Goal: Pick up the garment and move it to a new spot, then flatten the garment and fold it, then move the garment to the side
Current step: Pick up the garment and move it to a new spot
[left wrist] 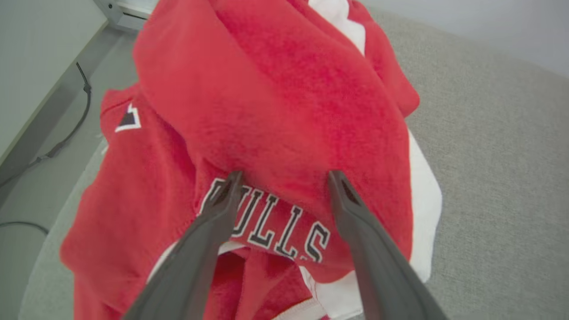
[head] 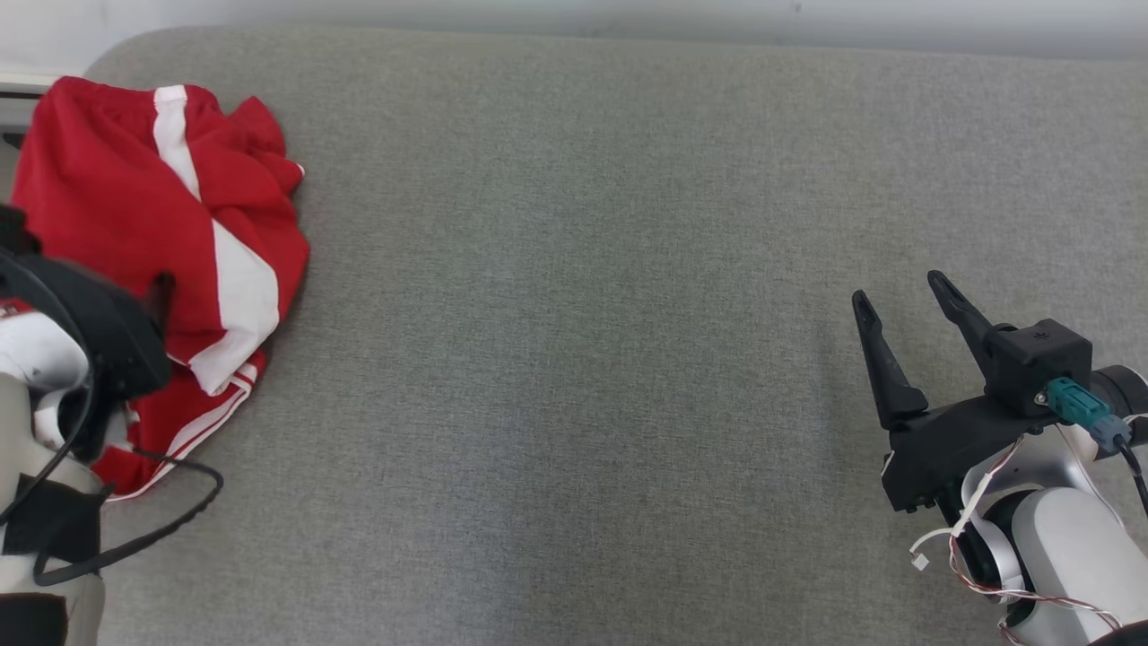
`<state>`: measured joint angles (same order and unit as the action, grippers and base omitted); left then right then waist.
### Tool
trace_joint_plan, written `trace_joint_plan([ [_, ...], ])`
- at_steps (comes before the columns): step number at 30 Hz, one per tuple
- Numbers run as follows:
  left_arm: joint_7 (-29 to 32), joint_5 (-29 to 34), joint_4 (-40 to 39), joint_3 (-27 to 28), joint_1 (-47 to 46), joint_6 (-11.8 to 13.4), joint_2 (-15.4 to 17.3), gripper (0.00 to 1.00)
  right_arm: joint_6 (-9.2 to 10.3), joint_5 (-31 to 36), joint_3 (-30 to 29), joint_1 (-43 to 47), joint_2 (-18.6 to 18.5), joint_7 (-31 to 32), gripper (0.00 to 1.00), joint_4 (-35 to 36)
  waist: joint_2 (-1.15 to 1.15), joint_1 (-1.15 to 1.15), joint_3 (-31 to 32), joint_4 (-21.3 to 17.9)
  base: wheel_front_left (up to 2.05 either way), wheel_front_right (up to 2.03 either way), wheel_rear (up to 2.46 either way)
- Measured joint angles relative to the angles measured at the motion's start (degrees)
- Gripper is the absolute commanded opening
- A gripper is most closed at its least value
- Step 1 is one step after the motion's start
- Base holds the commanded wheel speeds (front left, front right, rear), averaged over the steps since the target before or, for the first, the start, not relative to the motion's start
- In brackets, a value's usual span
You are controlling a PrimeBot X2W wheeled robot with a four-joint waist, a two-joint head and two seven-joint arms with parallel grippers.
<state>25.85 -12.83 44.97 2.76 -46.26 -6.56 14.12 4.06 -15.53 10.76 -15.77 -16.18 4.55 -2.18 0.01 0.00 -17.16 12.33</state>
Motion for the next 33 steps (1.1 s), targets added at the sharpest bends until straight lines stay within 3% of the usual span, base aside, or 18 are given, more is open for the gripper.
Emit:
trace_joint_plan([
  [8, 4.9, -0.4, 6.0, 0.0, -2.0, 0.0, -0.6, 1.00, -0.01, 0.0, -0.4, -0.1, -0.6, 0.7, 1.00, 0.7, 0.00, 0.00, -1.5, -0.8, 0.00, 0.00, 0.00],
  [9, 5.1, -0.4, 6.4, 0.0, -2.3, 0.0, -0.8, 0.86, -0.01, 0.0, -0.4, -0.1, -0.6, 0.8, 1.00, 0.7, 0.00, 0.00, -1.6, -0.9, 0.00, 0.00, 0.00],
  [10, 5.2, -0.3, 6.8, -0.2, -2.5, 0.1, -1.0, 0.29, -0.01, 0.0, -0.4, -0.1, -0.6, 0.9, 1.00, 0.7, 0.00, 0.00, -1.8, -1.0, 0.00, 0.00, 0.00],
  [11, 5.4, -0.3, 7.3, -0.4, -2.8, 0.1, -1.1, 0.00, -0.01, 0.0, -0.5, -0.1, -0.6, 1.0, 1.00, 0.7, 0.00, 0.00, -1.9, -1.0, 0.00, 0.00, 0.00],
  [18, 5.4, 0.2, 9.6, -2.0, -5.0, 0.0, -1.5, 0.00, -0.01, 0.0, -0.7, -0.1, -0.7, 1.0, 1.00, 0.3, 0.00, 0.00, -1.6, -0.7, 0.00, 0.00, 0.00],
  [33, -3.0, 0.3, 5.3, -6.2, -12.0, -0.6, -4.0, 0.00, -0.01, -0.7, 0.0, -0.1, 1.7, 0.0, 1.00, -3.6, -0.01, -0.01, 2.6, -0.7, 0.00, 0.00, 0.00],
])
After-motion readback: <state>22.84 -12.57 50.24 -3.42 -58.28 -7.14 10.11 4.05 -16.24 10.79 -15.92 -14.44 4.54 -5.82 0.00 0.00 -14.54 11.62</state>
